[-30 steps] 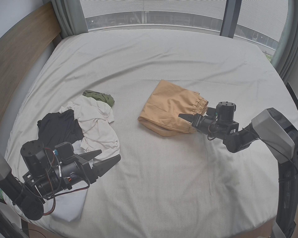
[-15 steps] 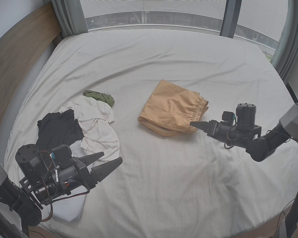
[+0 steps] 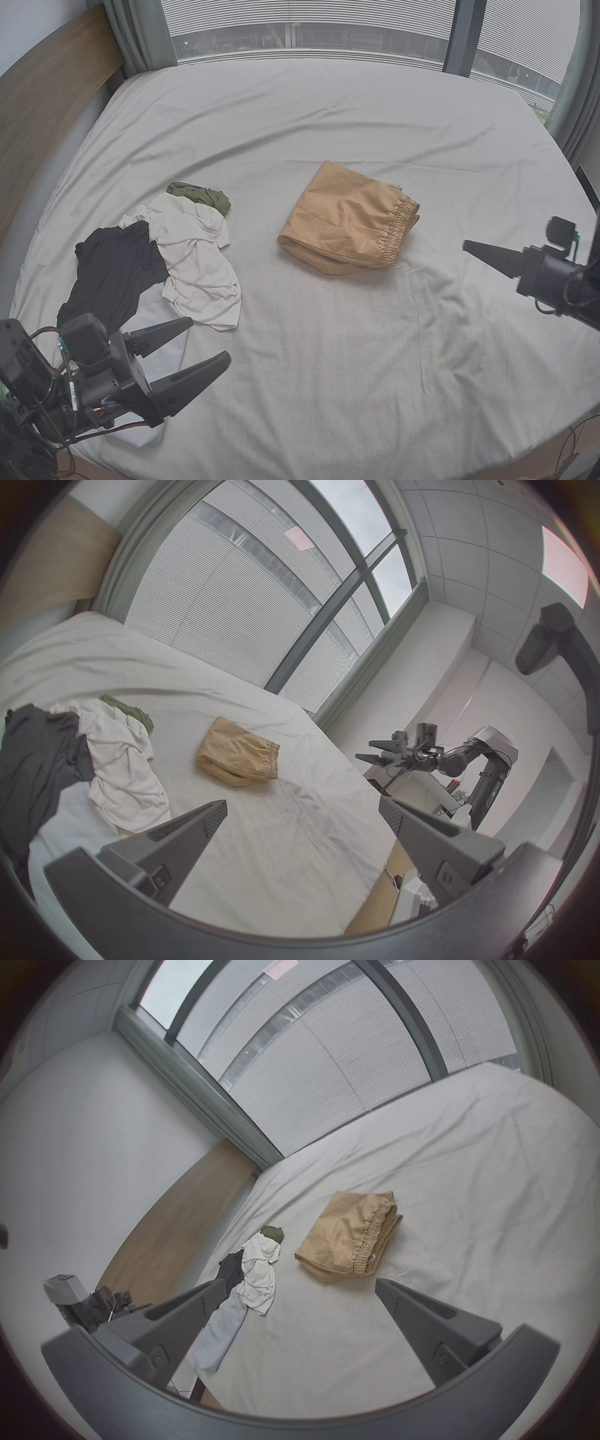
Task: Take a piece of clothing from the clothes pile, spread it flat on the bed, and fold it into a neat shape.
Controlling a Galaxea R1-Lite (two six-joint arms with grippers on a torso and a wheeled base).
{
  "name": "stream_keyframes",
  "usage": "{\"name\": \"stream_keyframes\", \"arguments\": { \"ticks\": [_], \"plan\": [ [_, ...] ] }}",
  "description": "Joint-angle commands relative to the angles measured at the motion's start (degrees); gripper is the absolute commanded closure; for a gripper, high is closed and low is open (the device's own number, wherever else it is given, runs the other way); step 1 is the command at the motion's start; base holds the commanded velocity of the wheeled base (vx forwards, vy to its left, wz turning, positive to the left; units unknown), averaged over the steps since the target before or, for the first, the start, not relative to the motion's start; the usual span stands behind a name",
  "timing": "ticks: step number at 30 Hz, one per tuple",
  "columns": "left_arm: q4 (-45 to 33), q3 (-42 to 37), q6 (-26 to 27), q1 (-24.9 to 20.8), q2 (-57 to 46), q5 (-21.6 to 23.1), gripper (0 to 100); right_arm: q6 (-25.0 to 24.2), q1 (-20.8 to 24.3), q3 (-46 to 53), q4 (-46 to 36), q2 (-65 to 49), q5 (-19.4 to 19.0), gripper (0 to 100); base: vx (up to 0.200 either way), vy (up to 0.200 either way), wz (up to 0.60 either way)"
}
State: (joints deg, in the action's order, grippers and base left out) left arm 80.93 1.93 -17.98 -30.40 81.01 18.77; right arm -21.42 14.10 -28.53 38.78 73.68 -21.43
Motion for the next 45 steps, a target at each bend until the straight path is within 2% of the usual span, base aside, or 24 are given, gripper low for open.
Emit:
{"name": "stream_keyframes", "arguments": {
  "ticks": [1,3,5,8,9,11,13,17,22,26,34,40,45],
  "plan": [
    [-14.66,-1.93,6.2,-0.53,-20.01,-2.16,0,2.96,-3.03,6.29,-11.8,-25.16,-0.01,0,0.0,0.0,0.0],
    [-25.21,-1.93,8.66,0.17,-28.62,-4.1,0,3.49,-4.44,5.94,-18.48,-33.25,0.07,0,0.0,0.0,0.0],
    [-27.94,-1.93,8.84,0.43,-31.08,-4.54,0,3.49,-4.7,6.03,-19.97,-35.1,0.07,0,0.0,0.0,0.0],
    [-41.73,-0.78,8.93,3.77,-42.42,-7.79,0,3.58,-6.37,6.47,-26.65,-43.18,0.16,0,0.0,0.0,0.0],
    [-41.73,-0.78,8.93,3.77,-42.42,-7.79,0,3.58,-6.37,6.47,-26.65,-43.18,0.16,0,0.0,0.0,0.0],
    [-52.02,0.62,8.66,8.61,-50.95,-7.96,0,3.84,-7.42,6.99,-31.13,-48.89,0.16,0,0.0,0.0,0.0],
    [-57.82,1.33,8.75,10.72,-56.05,-7.88,0,3.93,-8.13,7.61,-33.77,-52.41,0.16,0,0.0,0.0,0.0],
    [-66.7,2.82,8.75,13.26,-62.46,-7.88,0,4.02,-10.06,9.45,-37.02,-58.21,0.16,0,0.0,0.0,0.0],
    [-68.98,2.2,8.75,15.2,-66.15,-7.7,0,5.42,-10.76,14.38,-37.64,-64.54,0.16,0,0.0,0.0,0.0],
    [-69.07,0.71,9.19,18.54,-68.26,-6.56,0,5.86,-11.29,19.12,-37.55,-68.49,0.16,0,0.0,0.0,0.0],
    [-70.12,0.18,9.81,22.49,-71.34,-6.03,0,9.2,-14.81,22.2,-38.95,-72.54,0.16,0,0.0,0.0,0.0],
    [-71.88,-0.7,12.36,25.13,-74.85,-5.59,0,10.08,-14.72,23.34,-39.04,-73.15,0.43,0,0.0,0.0,0.0],
    [-73.46,-1.93,12.62,25.66,-75.82,-5.15,0,14.91,-14.72,26.07,-38.78,-73.15,5.7,0,0.0,0.0,0.0]
  ]
}}
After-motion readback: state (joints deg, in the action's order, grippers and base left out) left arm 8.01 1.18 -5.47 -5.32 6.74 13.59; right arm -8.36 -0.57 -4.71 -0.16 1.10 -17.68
